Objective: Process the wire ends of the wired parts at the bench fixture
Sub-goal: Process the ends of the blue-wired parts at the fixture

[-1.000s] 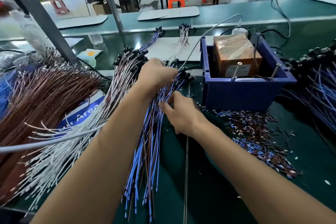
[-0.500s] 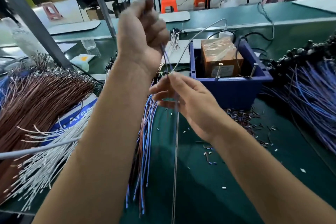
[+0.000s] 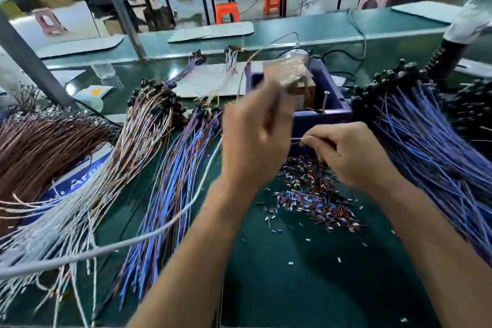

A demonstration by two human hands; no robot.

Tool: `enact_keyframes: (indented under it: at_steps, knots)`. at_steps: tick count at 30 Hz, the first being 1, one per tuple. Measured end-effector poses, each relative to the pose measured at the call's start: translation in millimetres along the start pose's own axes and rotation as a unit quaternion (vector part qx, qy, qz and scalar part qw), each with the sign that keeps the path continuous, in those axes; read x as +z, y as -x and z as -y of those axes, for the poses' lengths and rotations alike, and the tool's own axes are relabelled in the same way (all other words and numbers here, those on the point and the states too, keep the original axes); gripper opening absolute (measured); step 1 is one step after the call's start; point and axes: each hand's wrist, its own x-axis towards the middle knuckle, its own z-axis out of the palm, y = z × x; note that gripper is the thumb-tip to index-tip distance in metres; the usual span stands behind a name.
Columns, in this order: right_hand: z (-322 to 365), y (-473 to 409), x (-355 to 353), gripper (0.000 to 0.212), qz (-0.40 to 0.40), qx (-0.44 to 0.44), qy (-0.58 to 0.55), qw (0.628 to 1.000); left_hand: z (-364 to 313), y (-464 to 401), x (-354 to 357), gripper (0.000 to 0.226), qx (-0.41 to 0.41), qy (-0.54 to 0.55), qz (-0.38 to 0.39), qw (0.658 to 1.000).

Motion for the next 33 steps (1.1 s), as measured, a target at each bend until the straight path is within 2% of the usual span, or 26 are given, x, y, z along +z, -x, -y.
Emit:
enact_keyframes:
  at_steps: [2,3,5,7,9,12,17,20,22,25,28,33]
  knots:
    - [-7,4,8,0.024,-0.03,-0.025,0.015,0.999,-4,33,11,0.023,0.048,-0.018,0.115,0.992]
    - [-11,7,12,0.031,-0.044,-0.042,0.022,0.998,-3,44,18,0.022,0.033,-0.029,0.156,0.987]
    - [-17,10,19,0.04,-0.068,-0.054,0.017,0.996,7,58,29,0.022,0.016,-0.037,0.177,0.983]
    - [-21,11,24,0.032,-0.093,-0.048,-0.007,0.994,16,58,34,0.028,-0.012,-0.039,0.199,0.979]
    - [-25,11,26,0.026,-0.11,-0.043,-0.02,0.993,19,61,35,0.027,-0.006,-0.048,0.217,0.975]
    - [-30,14,24,0.023,-0.125,-0.006,-0.031,0.992,28,60,31,0.017,-0.008,-0.073,0.199,0.977]
    - [-37,18,17,0.007,-0.158,0.088,-0.119,0.976,37,61,23,0.006,-0.091,-0.119,0.108,0.983]
    - [-36,19,17,0.005,-0.14,0.101,-0.167,0.971,33,62,26,0.009,-0.088,-0.104,0.121,0.983]
    - [-34,19,18,0.009,-0.114,0.082,-0.188,0.972,28,63,29,0.015,-0.052,-0.072,0.161,0.983]
    - [-31,21,21,0.011,-0.085,0.056,-0.203,0.974,21,63,32,0.01,-0.017,-0.031,0.193,0.981]
    - [-33,22,22,0.006,-0.094,0.078,-0.227,0.966,23,63,31,0.016,-0.038,-0.034,0.171,0.984]
    - [-41,21,22,0.015,-0.121,0.158,-0.314,0.928,30,64,30,0.025,-0.08,-0.049,0.141,0.986]
